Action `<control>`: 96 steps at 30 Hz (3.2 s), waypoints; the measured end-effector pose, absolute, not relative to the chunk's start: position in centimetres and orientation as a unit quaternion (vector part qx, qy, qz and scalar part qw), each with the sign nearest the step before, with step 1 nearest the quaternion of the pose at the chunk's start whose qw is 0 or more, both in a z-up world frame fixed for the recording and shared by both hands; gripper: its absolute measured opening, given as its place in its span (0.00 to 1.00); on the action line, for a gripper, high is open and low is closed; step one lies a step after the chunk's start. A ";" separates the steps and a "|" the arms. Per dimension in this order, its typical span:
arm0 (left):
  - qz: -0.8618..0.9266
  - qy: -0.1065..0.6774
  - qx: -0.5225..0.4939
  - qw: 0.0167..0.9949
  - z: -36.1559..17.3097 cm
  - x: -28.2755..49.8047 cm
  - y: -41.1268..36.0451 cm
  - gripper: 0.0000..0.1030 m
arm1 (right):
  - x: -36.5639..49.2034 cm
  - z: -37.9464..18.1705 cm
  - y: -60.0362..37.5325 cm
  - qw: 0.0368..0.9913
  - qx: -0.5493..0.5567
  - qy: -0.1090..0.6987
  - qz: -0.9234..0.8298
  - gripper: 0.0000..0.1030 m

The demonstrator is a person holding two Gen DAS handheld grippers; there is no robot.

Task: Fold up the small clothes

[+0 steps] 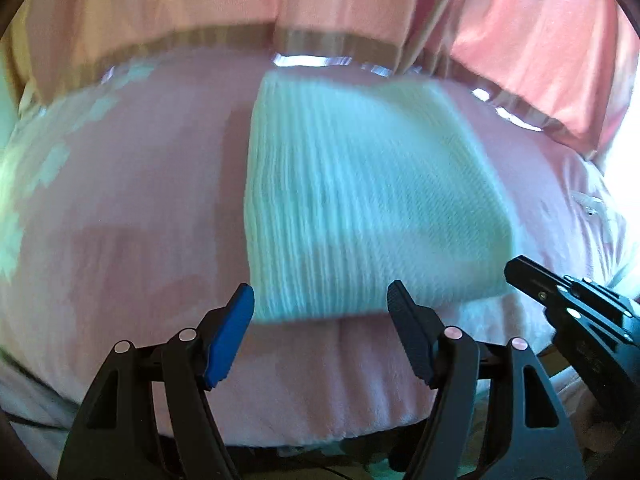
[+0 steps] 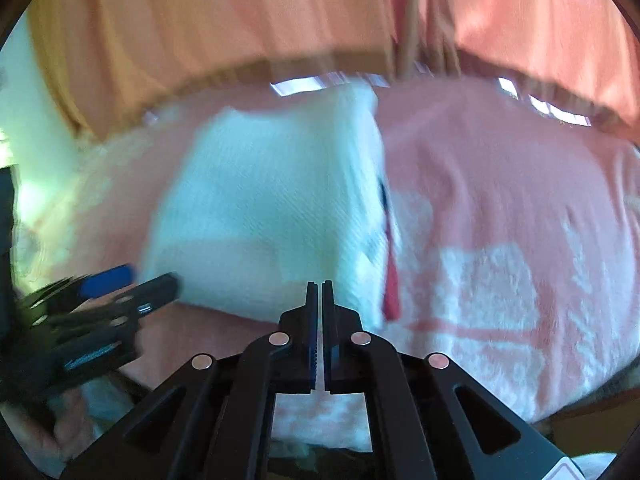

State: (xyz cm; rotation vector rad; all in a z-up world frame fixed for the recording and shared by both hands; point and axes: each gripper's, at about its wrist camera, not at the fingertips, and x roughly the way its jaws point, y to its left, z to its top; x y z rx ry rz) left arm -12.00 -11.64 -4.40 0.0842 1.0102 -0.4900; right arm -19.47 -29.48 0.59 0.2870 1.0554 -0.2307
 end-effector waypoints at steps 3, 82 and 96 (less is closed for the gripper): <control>-0.201 0.506 0.021 0.839 -7.3 -10.7 -11.6 0.66 | -19.0 -1.2 -31.2 0.828 0.155 0.525 -0.123 0.00; -0.258 0.361 -0.033 0.896 3.2 9.7 2.0 0.58 | 0.4 3.2 -18.9 0.915 0.118 0.387 0.005 0.47; -0.157 0.400 0.084 0.899 -1.5 7.4 1.0 0.56 | 0.7 -4.5 -16.3 0.870 0.046 0.491 0.011 0.00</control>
